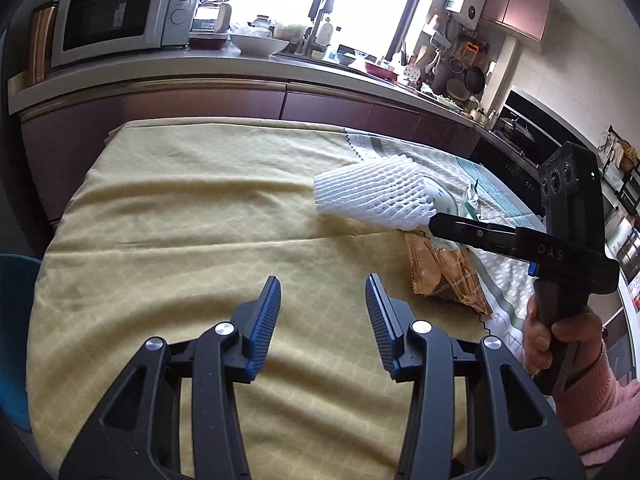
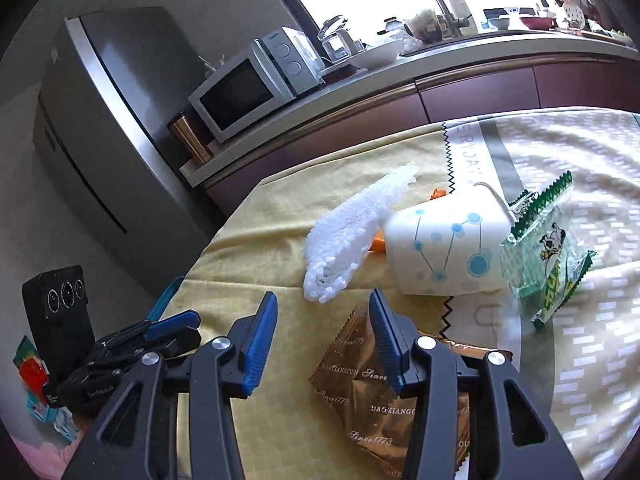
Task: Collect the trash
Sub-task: 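Grasp the white foam net with the right tool and lift it, then grasp the foam net with the left tool while the right tool releases it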
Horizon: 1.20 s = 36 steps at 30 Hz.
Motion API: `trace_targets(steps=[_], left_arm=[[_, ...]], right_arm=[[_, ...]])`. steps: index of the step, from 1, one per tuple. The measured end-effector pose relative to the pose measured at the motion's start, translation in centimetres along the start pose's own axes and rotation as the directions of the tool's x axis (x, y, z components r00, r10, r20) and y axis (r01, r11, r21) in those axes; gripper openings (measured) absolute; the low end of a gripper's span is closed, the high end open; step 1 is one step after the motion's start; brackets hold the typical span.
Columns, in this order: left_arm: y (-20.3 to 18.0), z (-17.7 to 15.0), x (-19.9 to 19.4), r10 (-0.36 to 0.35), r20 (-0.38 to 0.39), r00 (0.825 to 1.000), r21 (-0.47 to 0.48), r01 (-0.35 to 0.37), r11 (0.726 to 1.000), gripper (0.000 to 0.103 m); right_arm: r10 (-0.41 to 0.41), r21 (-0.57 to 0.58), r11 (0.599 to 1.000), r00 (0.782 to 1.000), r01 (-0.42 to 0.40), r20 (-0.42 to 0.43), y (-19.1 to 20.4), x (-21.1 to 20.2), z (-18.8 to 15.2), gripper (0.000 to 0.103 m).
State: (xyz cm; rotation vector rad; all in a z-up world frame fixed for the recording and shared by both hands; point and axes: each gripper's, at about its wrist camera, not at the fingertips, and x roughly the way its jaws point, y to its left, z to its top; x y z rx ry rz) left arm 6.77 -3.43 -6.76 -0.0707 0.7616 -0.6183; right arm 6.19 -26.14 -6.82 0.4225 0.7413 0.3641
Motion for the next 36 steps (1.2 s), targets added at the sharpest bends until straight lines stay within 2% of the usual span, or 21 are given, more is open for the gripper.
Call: trace_targets(steps=[4, 6, 7, 8, 10, 20, 25, 30, 33, 36], left_arm=[[-1.3, 0.0, 0.9, -0.024, -0.029, 0.999, 0.026, 0.025, 0.999, 0.044], [-2.1, -0.1, 1.5, -0.044, -0.049, 0.998, 0.041, 0.046, 0.998, 0.044], [-2.5, -0.1, 1.8, -0.052, -0.058, 0.997, 0.048, 0.055, 0.997, 0.044], [-2.9, -0.2, 2.2, -0.064, -0.069, 0.996, 0.054, 0.068, 0.996, 0.044], [-3.7, -0.3, 2.9, -0.090, -0.094, 0.991, 0.059, 0.096, 0.994, 0.045], [-6.8, -0.4, 7.0, -0.189, -0.215, 0.958, 0.042, 0.203, 0.978, 0.048], [-7.3, 0.3, 8.3, -0.214, -0.227, 0.950, 0.007, 0.221, 0.975, 0.054], [-7.8, 0.5, 9.2, -0.249, -0.239, 0.939, -0.035, 0.248, 0.968, 0.054], [-8.0, 0.3, 9.5, -0.266, -0.251, 0.931, -0.058, 0.260, 0.964, 0.042], [-8.2, 0.2, 9.6, -0.248, -0.249, 0.936, -0.051, 0.243, 0.969, 0.037]], right_arm=[[0.038, 0.032, 0.999, 0.999, -0.038, -0.001, -0.7, 0.8, 0.3, 0.045], [0.055, 0.053, 0.997, 0.998, -0.055, -0.001, -1.0, 1.3, 0.6, 0.035], [0.065, 0.059, 0.996, 0.998, -0.064, -0.001, -1.1, 1.4, 0.7, 0.022], [0.074, 0.062, 0.995, 0.997, -0.074, -0.002, -1.3, 1.4, 0.8, 0.013], [0.076, 0.057, 0.995, 0.997, -0.076, 0.008, -1.1, 1.2, 0.8, 0.010], [0.072, 0.010, 0.997, 0.997, -0.072, 0.038, -2.2, -2.1, -0.5, 0.010], [0.063, 0.031, 0.997, 0.998, -0.064, 0.028, -3.4, -2.3, -1.3, 0.010], [0.062, 0.047, 0.997, 0.998, -0.062, 0.004, -3.9, -2.0, -1.6, 0.010], [0.046, 0.032, 0.998, 0.999, -0.045, -0.013, -3.7, -1.7, -1.8, 0.010], [0.033, 0.027, 0.999, 0.999, -0.033, -0.022, -3.6, -1.4, -2.0, 0.010]])
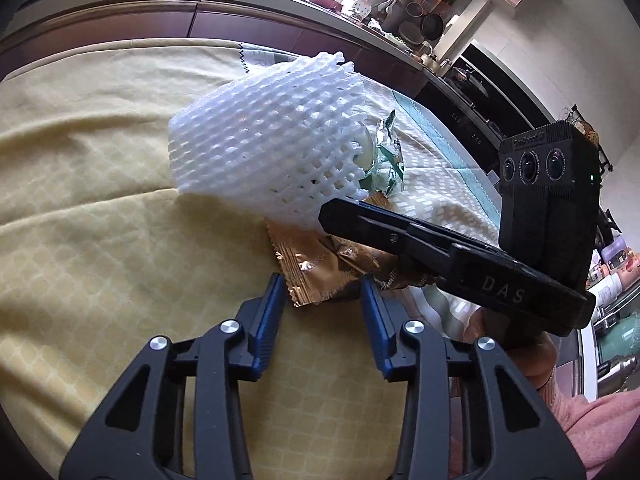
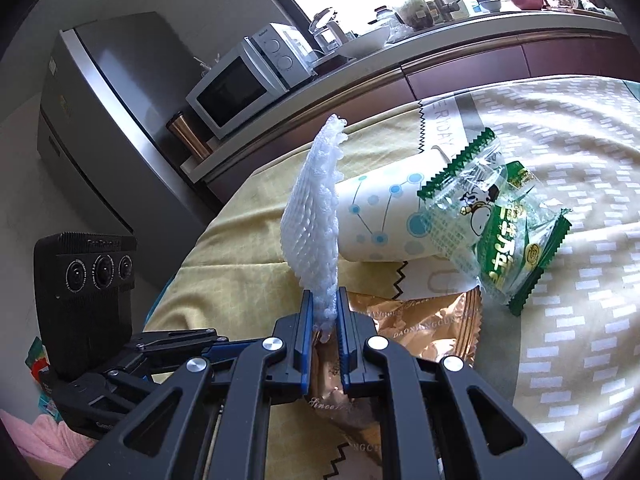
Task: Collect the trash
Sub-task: 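Grasp the foam net with the left tool while the right tool releases it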
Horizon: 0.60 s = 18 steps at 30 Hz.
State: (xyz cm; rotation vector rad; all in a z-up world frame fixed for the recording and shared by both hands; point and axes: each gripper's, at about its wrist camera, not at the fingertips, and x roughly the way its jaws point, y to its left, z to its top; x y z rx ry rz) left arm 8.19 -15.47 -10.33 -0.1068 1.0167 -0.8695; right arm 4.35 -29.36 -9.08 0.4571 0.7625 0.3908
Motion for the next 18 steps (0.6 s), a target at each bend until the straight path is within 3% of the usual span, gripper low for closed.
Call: trace_targets(steps=[4, 10, 15, 18], left_arm=[[0.0, -0.1, -0.2, 0.004, 0.003, 1.000, 0.004, -0.004, 1.000, 0.037], [-0.5, -0.5, -0.4, 0.022, 0.011, 1.000, 0.035, -0.023, 0.999, 0.044], [-0.2, -0.4, -1.8, 0.058, 0.067, 0.996, 0.035, -0.061, 0.998, 0.051], [0.3, -0.4, -2.7, 0.044, 0.085, 0.995, 0.028, -0.046, 0.999, 0.057]], right_arm=[[0.002, 0.012, 1.000, 1.000, -0.002, 0.010, -0.4, -0.3, -0.2, 0.010], [0.016, 0.031, 0.999, 0.999, -0.017, 0.034, -0.9, -1.3, -0.3, 0.010], [0.081, 0.012, 0.997, 0.996, -0.081, 0.041, 0.0, -1.8, -0.2, 0.010], [0.137, 0.038, 0.990, 0.989, -0.139, 0.045, 0.4, -1.9, -0.1, 0.010]])
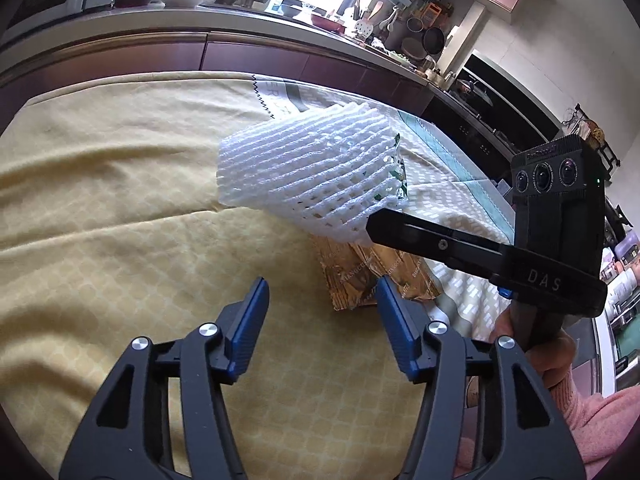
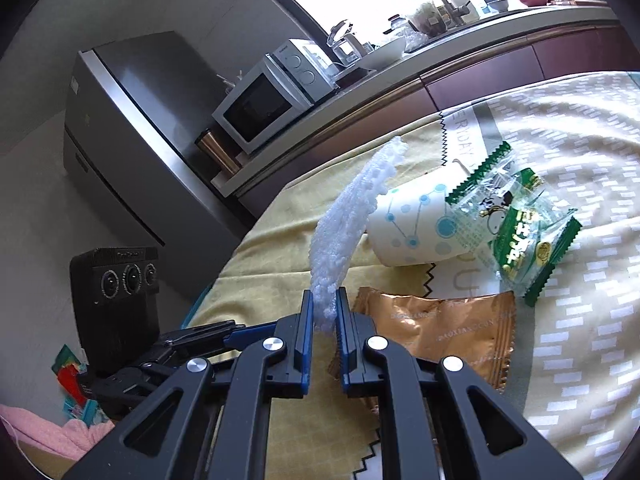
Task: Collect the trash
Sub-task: 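Grasp the foam net with the left tool while the right tool releases it, then grasp the large gold packet with the right tool while the left tool holds the foam net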
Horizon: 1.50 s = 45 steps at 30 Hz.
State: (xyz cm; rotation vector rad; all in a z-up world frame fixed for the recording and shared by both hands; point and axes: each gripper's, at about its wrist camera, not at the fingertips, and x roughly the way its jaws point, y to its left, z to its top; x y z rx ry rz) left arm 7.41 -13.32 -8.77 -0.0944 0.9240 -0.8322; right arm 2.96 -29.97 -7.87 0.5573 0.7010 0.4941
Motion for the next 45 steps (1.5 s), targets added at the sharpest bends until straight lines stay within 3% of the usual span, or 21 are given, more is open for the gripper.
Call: trace_targets(steps=[8, 17, 23, 25, 29, 33, 35, 39, 45], left_arm=[[4.0, 0.3, -0.9, -0.132, 0.038, 0.990, -0.157, 0.137, 0.978, 0.055], [5.8, 1.1, 1.0, -0.289, 0.027, 0.957, -0.272, 0.285, 0.919, 0.055], [6.8, 0.9, 2.7, -0.319, 0.021, 0.947, -0.343, 0.307, 0.888, 0.024], [6.7, 0.8, 2.9, -0.323, 0.027, 0.946, -0.345, 0.312, 0.885, 0.019], [6.6, 0.6, 2.3, -0.275, 0.035, 0.961, -0.323, 0.271, 0.907, 0.013], [6.6, 0.9, 1.4, -0.247, 0.055, 0.968, -0.303, 0.251, 0.919, 0.012], [6.6, 1.0, 0.6, -0.226, 0.063, 0.972, -0.284, 0.235, 0.930, 0.012], [6.8, 0.7, -0.9, -0.189, 0.079, 0.979, -0.257, 0.203, 0.945, 0.012], [7.2, 0.1, -2.0, -0.147, 0.076, 0.986, -0.242, 0.161, 0.957, 0.012]], right_arm=[[0.061, 0.016, 0.998, 0.998, -0.061, -0.021, 0.7, 0.3, -0.5, 0.010], [0.118, 0.093, 0.990, 0.989, -0.110, -0.087, -0.5, 1.1, -2.2, 0.010], [0.122, 0.095, 0.989, 0.985, -0.111, -0.120, -0.3, 1.3, -3.0, 0.010], [0.111, 0.093, 0.991, 0.986, -0.100, -0.128, -0.3, 1.4, -3.2, 0.011], [0.044, 0.056, 0.998, 0.992, -0.038, -0.119, 0.0, 0.7, -3.1, 0.018], [-0.066, -0.001, 0.998, 0.996, 0.066, -0.054, 0.3, -1.7, -2.7, 0.032], [-0.165, -0.021, 0.986, 0.986, 0.165, -0.005, 0.0, -3.3, -2.6, 0.042], [-0.303, 0.017, 0.953, 0.953, 0.303, 0.022, -2.3, -5.3, -2.8, 0.044], [-0.279, 0.032, 0.960, 0.960, 0.279, -0.006, -3.5, -4.3, -3.3, 0.049]])
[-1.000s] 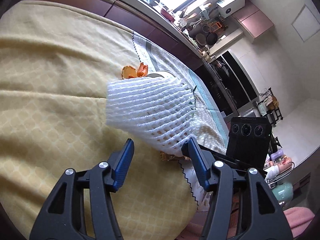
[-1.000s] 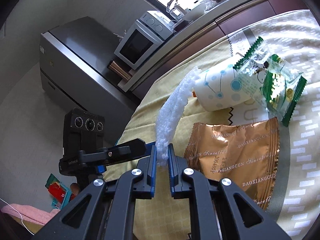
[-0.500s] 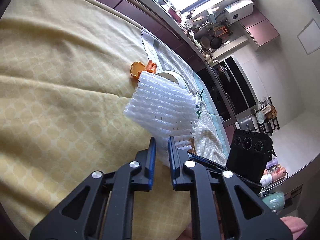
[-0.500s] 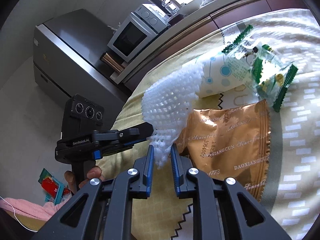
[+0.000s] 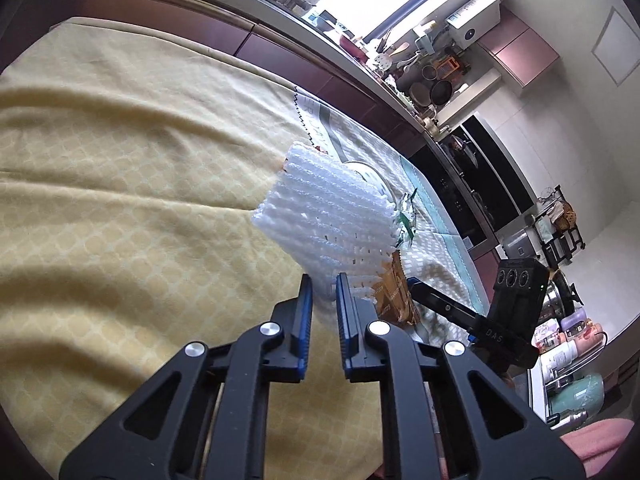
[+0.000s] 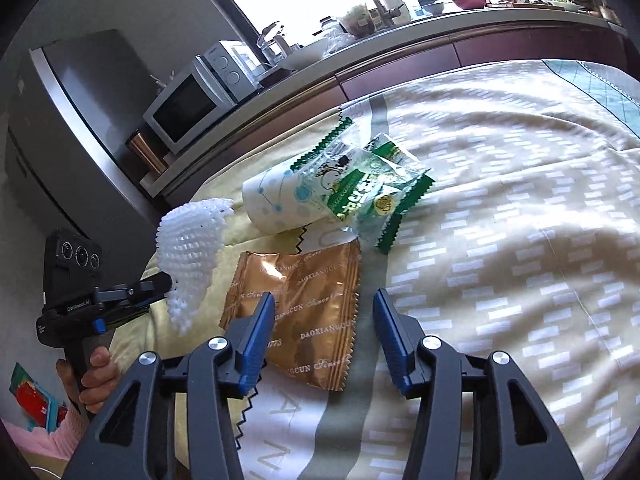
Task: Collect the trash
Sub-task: 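Grasp the large gold packet with the right tool while the left tool holds the foam net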
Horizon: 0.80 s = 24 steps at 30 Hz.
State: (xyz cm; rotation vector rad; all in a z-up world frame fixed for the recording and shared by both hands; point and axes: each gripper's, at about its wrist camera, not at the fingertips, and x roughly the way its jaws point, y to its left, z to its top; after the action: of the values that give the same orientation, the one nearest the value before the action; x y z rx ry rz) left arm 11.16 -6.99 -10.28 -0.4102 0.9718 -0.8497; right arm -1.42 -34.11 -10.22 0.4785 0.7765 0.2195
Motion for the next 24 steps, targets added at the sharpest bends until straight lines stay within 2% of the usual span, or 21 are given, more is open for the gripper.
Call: trace_targets(steps=[4, 10, 13, 18, 21, 22, 24], left_arm=[[-0.5, -0.6, 0.4, 0.047, -0.023, 0.999, 0.034, -0.046, 0.998, 0.012], [-1.4, -1.3, 1.2, 0.121, -0.047, 0.992, 0.102, -0.116, 0.988, 0.012], [-1.4, -1.6, 1.4, 0.148, -0.050, 0.988, 0.109, -0.142, 0.984, 0.012], [-1.4, -1.9, 1.4, 0.167, -0.048, 0.985, 0.127, -0.160, 0.979, 0.012], [-1.5, -2.0, 1.3, 0.171, -0.046, 0.984, 0.129, -0.164, 0.978, 0.012], [-1.4, -2.0, 1.3, 0.170, -0.045, 0.984, 0.126, -0.163, 0.978, 0.012], [-1.5, -2.0, 1.2, 0.165, -0.042, 0.985, 0.119, -0.159, 0.980, 0.012]], right_arm=[[0.040, -0.008, 0.999, 0.999, -0.040, -0.009, 0.4, 0.8, 0.0, 0.049], [0.143, 0.036, 0.989, 0.990, -0.143, -0.002, 0.3, 1.0, -0.1, 0.047], [0.207, 0.056, 0.977, 0.978, -0.207, 0.004, 0.6, 1.1, -0.1, 0.040], [0.278, 0.081, 0.958, 0.960, -0.275, -0.027, 0.7, 1.9, 0.1, 0.037], [0.235, 0.057, 0.971, 0.971, -0.233, -0.040, 1.2, 2.1, 0.0, 0.020], [0.234, 0.056, 0.971, 0.971, -0.231, -0.041, 1.3, 2.1, 0.0, 0.009], [0.217, 0.042, 0.976, 0.975, -0.216, -0.038, 1.6, 2.0, 0.1, 0.006]])
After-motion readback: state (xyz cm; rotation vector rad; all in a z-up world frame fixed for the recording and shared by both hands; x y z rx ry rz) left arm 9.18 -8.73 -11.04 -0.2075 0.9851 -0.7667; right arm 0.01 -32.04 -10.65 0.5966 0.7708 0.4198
